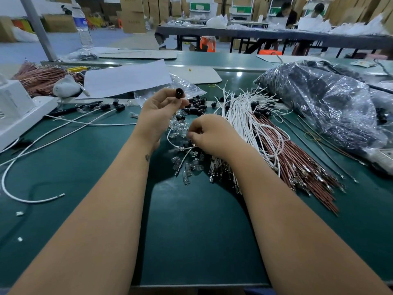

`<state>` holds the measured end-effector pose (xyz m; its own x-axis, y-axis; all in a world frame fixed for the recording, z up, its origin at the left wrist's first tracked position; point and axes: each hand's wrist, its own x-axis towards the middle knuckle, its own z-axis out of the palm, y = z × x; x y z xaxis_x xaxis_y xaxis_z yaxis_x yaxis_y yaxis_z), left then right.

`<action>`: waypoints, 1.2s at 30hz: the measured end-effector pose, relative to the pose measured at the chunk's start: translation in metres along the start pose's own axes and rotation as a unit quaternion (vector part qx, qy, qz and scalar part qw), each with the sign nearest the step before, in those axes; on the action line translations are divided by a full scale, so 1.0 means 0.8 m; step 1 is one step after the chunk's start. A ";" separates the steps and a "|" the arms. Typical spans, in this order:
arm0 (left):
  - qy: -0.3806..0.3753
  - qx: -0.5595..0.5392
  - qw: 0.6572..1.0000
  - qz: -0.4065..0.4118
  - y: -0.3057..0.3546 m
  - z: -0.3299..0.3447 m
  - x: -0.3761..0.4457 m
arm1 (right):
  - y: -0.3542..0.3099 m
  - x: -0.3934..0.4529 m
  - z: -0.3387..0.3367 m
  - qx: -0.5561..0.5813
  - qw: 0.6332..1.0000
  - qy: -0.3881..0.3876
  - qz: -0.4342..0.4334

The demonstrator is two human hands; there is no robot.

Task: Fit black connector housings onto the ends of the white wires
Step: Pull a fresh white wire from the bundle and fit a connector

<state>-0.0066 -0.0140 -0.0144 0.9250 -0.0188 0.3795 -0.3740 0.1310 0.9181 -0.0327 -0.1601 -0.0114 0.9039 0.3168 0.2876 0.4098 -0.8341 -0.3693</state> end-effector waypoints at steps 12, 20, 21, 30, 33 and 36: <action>0.005 0.216 0.974 -0.068 -0.011 0.002 0.001 | -0.002 -0.004 -0.016 0.002 0.996 -0.070 0.058; -0.019 0.264 0.962 -0.060 -0.015 0.003 -0.001 | 0.000 -0.004 -0.013 0.045 0.996 -0.054 0.052; -0.018 0.274 0.960 -0.054 -0.015 0.002 -0.001 | 0.001 -0.004 -0.013 0.057 0.996 -0.045 0.048; -0.033 0.255 0.966 -0.033 -0.011 0.005 -0.003 | 0.018 0.002 -0.018 0.367 0.906 0.155 0.140; -0.036 0.222 0.974 -0.022 -0.007 0.006 -0.004 | 0.020 0.002 -0.020 0.472 0.848 0.165 0.175; -0.041 0.205 0.978 -0.025 -0.007 0.007 -0.004 | 0.020 0.002 -0.023 0.521 0.816 0.178 0.177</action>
<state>-0.0079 -0.0201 -0.0200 0.9407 -0.0967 0.3250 -0.3391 -0.2807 0.8979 -0.0267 -0.1812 -0.0007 0.9713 -0.1659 0.1707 0.1811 0.0497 -0.9822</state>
